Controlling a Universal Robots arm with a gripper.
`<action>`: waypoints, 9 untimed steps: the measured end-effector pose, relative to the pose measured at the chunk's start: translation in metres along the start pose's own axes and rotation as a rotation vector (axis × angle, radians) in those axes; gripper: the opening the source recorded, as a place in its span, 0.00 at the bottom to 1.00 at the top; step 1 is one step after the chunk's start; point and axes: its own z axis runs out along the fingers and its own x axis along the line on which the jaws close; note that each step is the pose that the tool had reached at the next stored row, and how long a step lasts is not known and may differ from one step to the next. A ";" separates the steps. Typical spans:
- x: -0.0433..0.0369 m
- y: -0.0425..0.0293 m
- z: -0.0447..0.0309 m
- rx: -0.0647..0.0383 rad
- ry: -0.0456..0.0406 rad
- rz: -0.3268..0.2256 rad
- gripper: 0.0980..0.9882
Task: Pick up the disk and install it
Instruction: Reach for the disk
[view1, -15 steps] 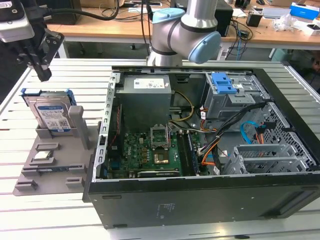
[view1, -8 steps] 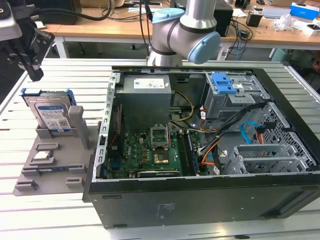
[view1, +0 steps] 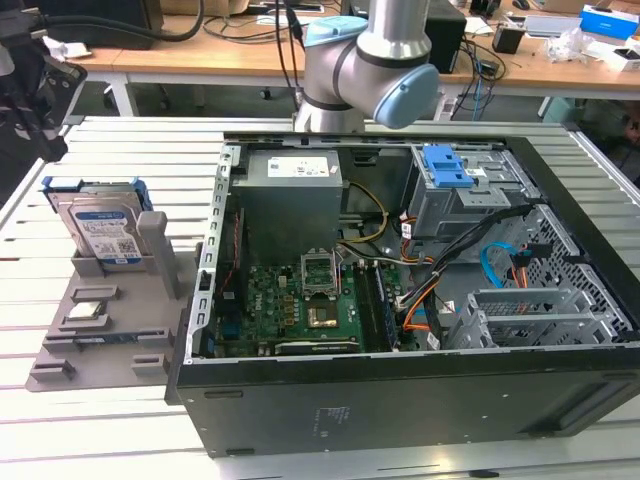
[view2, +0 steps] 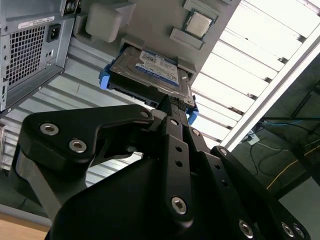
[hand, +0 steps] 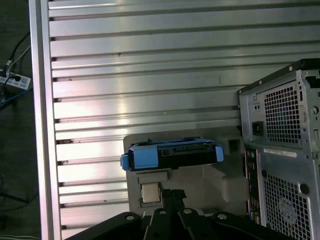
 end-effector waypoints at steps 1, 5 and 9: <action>0.0022 -0.0002 -0.0001 0.000 0.0000 0.000 0.01; 0.0118 -0.0009 -0.0004 0.000 0.0001 0.000 0.01; 0.0212 -0.0016 -0.0005 0.000 0.0000 0.000 0.01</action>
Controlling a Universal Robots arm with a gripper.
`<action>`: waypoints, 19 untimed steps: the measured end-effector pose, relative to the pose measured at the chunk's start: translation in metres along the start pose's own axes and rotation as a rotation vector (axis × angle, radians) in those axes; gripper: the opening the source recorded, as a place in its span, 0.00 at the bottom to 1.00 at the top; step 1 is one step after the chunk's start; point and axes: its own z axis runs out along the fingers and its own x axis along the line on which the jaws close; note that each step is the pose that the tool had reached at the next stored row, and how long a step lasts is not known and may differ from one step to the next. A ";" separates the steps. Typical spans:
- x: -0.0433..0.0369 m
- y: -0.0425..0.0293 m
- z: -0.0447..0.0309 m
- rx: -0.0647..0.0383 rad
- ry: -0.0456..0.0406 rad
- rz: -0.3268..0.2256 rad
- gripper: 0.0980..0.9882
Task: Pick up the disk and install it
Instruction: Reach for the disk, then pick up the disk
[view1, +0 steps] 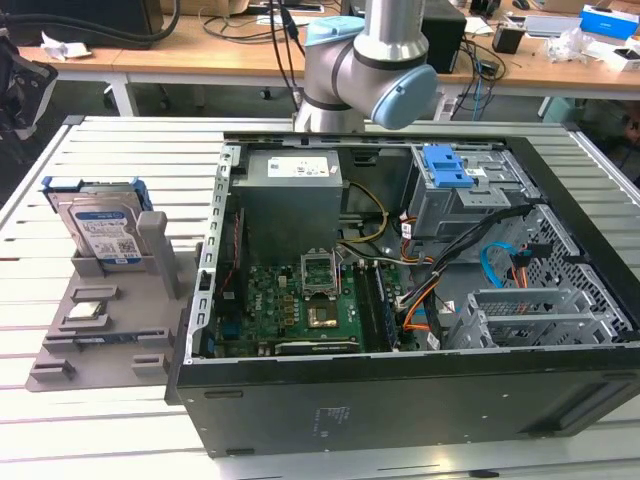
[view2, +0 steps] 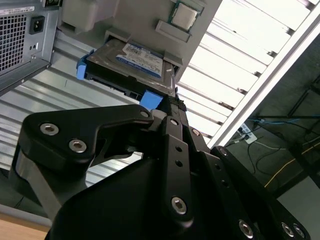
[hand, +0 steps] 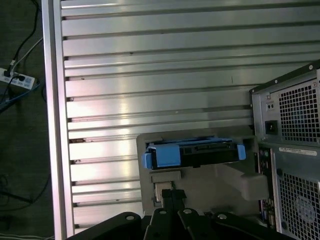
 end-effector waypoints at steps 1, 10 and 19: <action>0.0001 0.0000 0.0000 0.000 0.0001 0.000 0.01; 0.0004 0.0000 -0.0001 0.000 0.0001 0.000 0.01; 0.0005 0.0000 0.0000 -0.004 0.0073 -0.161 0.01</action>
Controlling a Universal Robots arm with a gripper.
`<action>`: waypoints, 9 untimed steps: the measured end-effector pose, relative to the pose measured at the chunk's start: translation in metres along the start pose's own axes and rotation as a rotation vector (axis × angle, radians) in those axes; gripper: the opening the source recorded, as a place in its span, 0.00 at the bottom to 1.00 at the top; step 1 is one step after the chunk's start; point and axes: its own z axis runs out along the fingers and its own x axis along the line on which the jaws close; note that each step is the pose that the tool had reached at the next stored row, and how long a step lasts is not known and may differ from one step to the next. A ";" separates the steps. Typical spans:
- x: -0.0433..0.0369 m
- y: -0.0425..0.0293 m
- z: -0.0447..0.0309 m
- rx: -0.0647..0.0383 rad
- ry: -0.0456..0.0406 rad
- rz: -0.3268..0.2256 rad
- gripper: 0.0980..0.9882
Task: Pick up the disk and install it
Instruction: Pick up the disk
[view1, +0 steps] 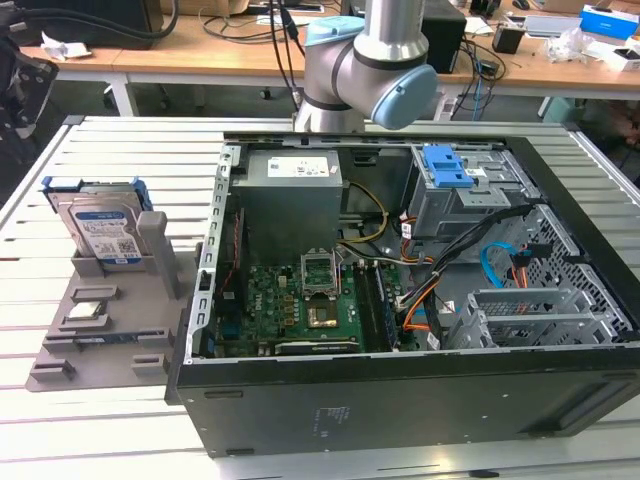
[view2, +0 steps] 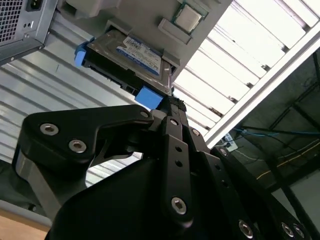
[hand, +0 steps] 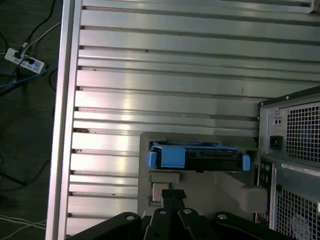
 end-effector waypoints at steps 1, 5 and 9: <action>0.0000 0.0000 0.0000 -0.001 0.0011 -0.023 0.01; 0.0000 0.0000 0.0000 -0.003 0.0049 -0.110 0.01; 0.0000 0.0000 0.0000 -0.004 0.0082 -0.181 0.01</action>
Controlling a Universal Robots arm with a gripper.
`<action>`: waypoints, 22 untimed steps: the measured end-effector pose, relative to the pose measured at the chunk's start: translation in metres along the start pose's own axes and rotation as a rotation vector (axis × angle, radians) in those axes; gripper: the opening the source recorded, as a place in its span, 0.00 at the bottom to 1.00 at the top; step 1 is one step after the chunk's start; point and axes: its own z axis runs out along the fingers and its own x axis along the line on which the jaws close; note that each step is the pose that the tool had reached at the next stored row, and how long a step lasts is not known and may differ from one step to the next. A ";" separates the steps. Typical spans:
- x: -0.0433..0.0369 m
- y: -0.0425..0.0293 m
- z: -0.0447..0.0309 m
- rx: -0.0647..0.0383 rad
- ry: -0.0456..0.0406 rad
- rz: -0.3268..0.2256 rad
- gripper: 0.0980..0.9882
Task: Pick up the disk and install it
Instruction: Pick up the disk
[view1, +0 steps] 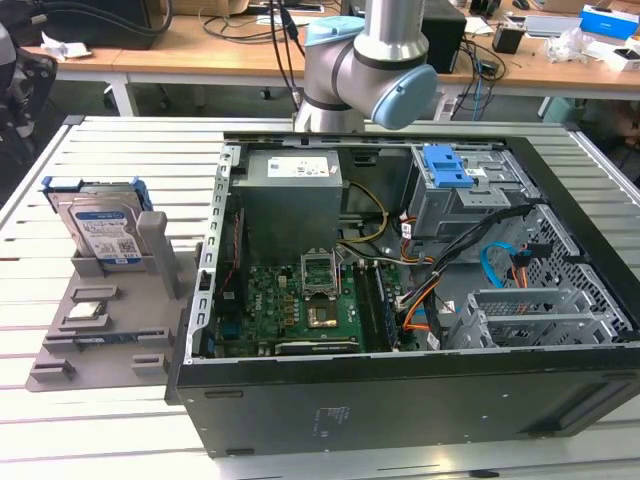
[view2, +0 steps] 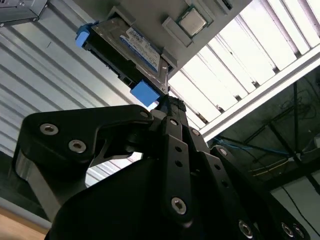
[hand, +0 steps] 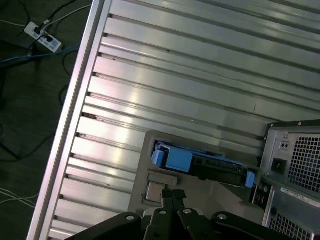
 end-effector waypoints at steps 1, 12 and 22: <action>0.0000 0.0000 0.0000 0.000 0.0006 -0.011 0.01; 0.0000 0.0000 0.0000 -0.004 0.0080 -0.178 0.01; 0.0000 0.0000 0.0000 -0.008 0.0153 -0.340 0.01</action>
